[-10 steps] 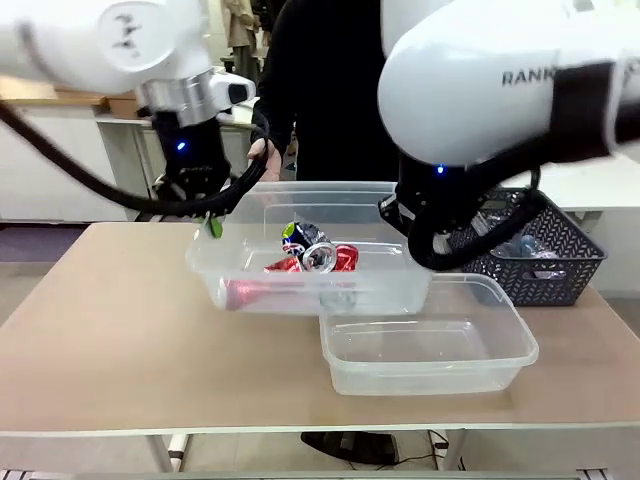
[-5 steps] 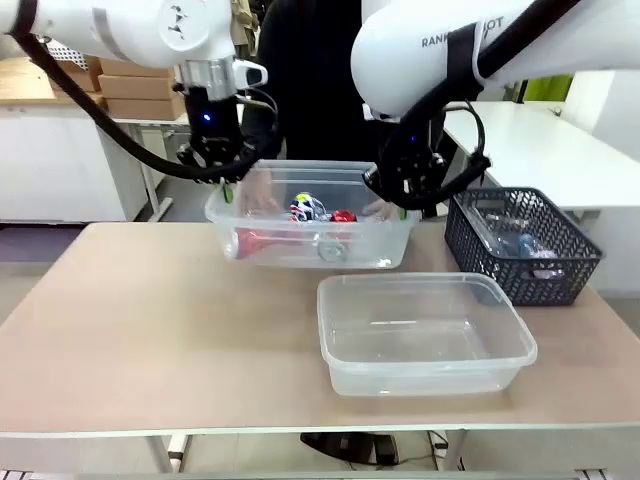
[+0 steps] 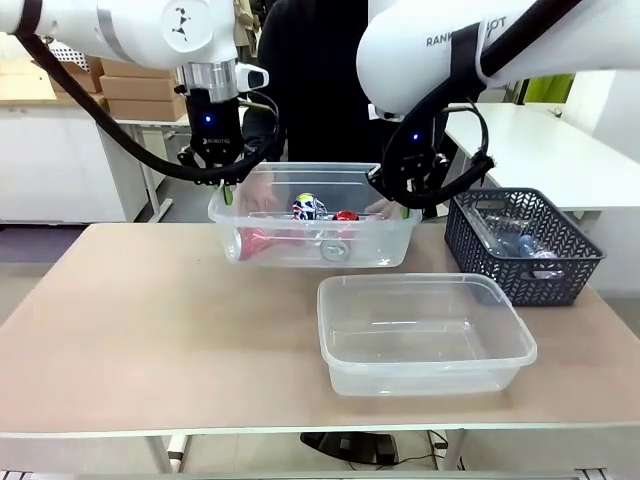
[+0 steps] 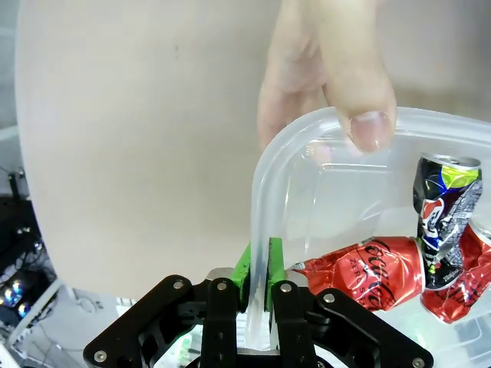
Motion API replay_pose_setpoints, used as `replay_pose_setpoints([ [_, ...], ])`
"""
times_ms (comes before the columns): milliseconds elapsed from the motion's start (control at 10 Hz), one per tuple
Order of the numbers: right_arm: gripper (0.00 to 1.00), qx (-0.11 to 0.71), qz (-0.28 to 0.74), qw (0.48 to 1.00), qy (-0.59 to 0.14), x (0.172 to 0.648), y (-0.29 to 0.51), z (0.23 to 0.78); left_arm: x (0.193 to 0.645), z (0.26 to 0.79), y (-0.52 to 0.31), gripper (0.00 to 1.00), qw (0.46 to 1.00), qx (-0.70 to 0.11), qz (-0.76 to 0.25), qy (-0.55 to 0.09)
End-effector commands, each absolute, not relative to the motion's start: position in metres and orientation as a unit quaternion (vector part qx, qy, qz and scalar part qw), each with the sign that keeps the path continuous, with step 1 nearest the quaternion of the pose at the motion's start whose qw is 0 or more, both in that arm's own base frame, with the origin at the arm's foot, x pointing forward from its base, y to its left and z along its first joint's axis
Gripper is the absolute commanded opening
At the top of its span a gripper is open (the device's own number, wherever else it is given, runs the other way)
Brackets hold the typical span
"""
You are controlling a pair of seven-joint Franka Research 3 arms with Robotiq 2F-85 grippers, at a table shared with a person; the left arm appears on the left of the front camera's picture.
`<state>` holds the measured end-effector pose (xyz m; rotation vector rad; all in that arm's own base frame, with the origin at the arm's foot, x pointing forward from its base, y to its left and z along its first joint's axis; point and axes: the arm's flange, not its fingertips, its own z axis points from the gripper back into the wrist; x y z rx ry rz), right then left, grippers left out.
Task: Sort the waste into each basket.
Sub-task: Offer the picked Organizing box to the human, then release the Organizing box you were holding.
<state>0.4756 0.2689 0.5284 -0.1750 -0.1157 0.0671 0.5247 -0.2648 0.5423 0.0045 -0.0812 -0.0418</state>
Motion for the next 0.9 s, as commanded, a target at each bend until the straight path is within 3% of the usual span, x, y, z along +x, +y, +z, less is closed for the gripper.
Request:
replay_pose_setpoints([
  [0,0.05,-0.091,0.043,0.993,-0.057,0.472,0.275,0.527,0.521,0.547,-0.264,0.07,0.998,-0.004,-0.024,-0.052],
  [500,0.05,-0.091,0.043,0.993,-0.057,0.472,0.275,0.527,0.521,0.547,-0.264,0.07,0.998,-0.004,-0.024,-0.052],
  [600,0.42,-0.087,0.035,0.994,-0.059,0.475,0.27,0.529,0.526,0.542,-0.263,0.36,0.999,0.002,-0.019,-0.041],
  [700,0.62,-0.086,0.019,0.993,-0.083,0.471,0.264,0.535,0.521,0.545,-0.265,0.65,0.998,0.015,-0.031,-0.048],
  [800,0.99,-0.083,0.017,0.991,-0.099,0.468,0.26,0.537,0.517,0.55,-0.266,0.94,0.997,0.01,-0.036,-0.065],
])
